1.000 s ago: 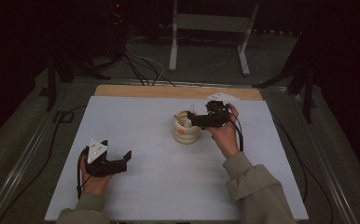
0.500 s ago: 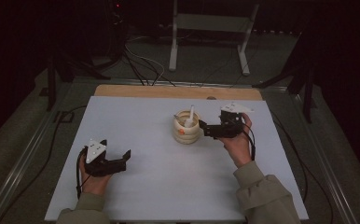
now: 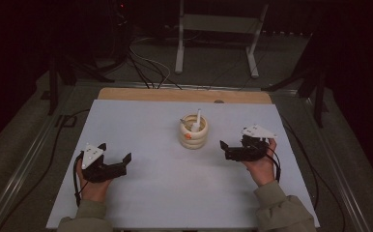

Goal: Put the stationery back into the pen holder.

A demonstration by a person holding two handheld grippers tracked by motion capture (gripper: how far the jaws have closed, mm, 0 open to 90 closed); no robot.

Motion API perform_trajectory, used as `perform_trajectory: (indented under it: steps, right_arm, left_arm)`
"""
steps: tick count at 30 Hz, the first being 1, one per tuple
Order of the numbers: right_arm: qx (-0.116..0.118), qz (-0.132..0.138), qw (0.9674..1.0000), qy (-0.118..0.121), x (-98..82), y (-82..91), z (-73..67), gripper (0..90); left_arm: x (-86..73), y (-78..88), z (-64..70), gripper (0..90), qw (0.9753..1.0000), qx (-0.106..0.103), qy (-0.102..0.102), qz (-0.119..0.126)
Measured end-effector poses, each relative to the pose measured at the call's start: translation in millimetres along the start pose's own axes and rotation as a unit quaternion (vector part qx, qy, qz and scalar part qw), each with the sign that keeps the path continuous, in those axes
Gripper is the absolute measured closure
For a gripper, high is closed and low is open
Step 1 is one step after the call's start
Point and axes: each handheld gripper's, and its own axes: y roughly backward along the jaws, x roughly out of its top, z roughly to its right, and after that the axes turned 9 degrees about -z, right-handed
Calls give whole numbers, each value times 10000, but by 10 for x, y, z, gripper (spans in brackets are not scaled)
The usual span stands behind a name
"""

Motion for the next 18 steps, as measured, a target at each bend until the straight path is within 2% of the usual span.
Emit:
perform_trajectory:
  steps: [3, 6, 8, 15, 18]
  right_arm:
    - [16, -31, 10000, -84, -77, 39, 49, 2]
    - [-130, -19, 9998, -138, -147, 107, 88, 2]
    - [-123, 15, 9998, -179, -191, 167, 106, 3]
    - [-172, 117, 9993, -316, -368, 298, 158, 8]
    - [-187, 171, 9992, -296, -426, 343, 170, 8]
  left_arm:
    - [18, 32, -2, 8, 10000, 32, -32, 58]
    - [19, 39, -13, 8, 10000, 74, -51, 40]
    - [26, 52, -12, 8, 9999, 101, -80, 43]
    - [64, 120, 15, 9, 9998, -22, -187, 118]
    - [79, 141, 5, 9, 9997, -63, -202, 133]
